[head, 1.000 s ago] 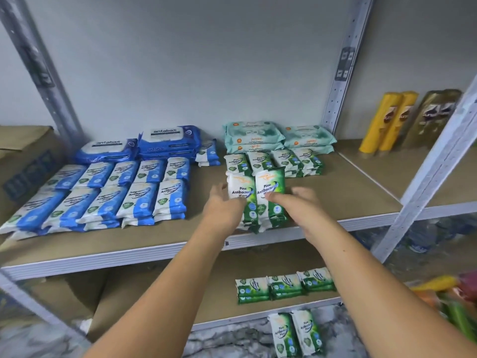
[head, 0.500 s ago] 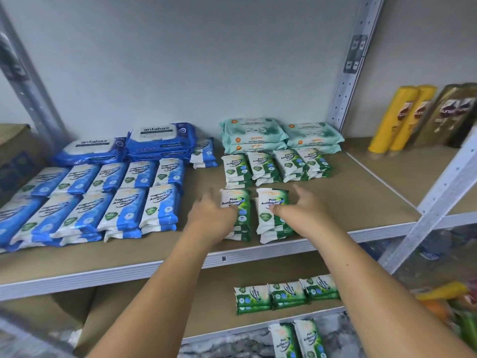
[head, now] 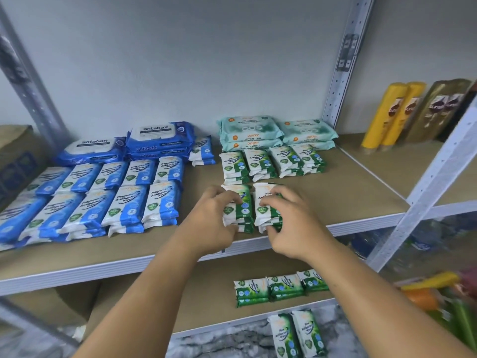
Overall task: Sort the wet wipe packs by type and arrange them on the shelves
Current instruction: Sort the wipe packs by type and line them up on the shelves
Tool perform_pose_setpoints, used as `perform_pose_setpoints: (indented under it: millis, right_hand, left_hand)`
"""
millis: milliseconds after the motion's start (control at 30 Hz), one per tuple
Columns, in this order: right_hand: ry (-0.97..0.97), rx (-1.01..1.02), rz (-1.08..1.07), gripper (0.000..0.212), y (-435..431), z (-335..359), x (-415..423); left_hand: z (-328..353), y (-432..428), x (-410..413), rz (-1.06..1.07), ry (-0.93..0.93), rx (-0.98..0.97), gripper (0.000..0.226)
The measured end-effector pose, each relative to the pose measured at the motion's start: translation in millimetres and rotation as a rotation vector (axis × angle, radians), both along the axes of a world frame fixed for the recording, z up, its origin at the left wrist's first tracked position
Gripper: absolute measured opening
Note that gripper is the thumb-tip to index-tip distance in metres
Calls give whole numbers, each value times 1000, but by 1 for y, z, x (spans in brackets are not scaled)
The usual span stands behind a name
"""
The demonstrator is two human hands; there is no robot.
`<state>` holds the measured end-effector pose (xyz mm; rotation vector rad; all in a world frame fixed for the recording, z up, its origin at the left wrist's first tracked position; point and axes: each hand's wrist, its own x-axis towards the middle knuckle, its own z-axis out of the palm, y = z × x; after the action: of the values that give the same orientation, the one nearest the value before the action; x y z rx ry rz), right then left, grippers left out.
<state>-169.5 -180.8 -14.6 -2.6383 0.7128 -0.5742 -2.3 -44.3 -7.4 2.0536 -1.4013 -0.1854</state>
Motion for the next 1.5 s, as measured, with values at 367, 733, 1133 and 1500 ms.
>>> perform_pose_setpoints:
  millis: [367,733,1133,1500]
  right_hand:
    - [-43,-62,-167,51,-14,-9,-48]
    - [-78,-102,-387,53,-105,-16,-117]
    - [-211,-50,-548,61,-206,-21,-101]
    - [-321,-31,-555,52,-273,-32,-64]
  left_hand:
    - [-9,-45,-51,-41,-4,-112,49]
    - [-20,-143,-127,-197,18,-139,49]
    - [-28,-263,-127,-90,-357,-140,55]
    - [-18,-321,-104,38,-712,-28,48]
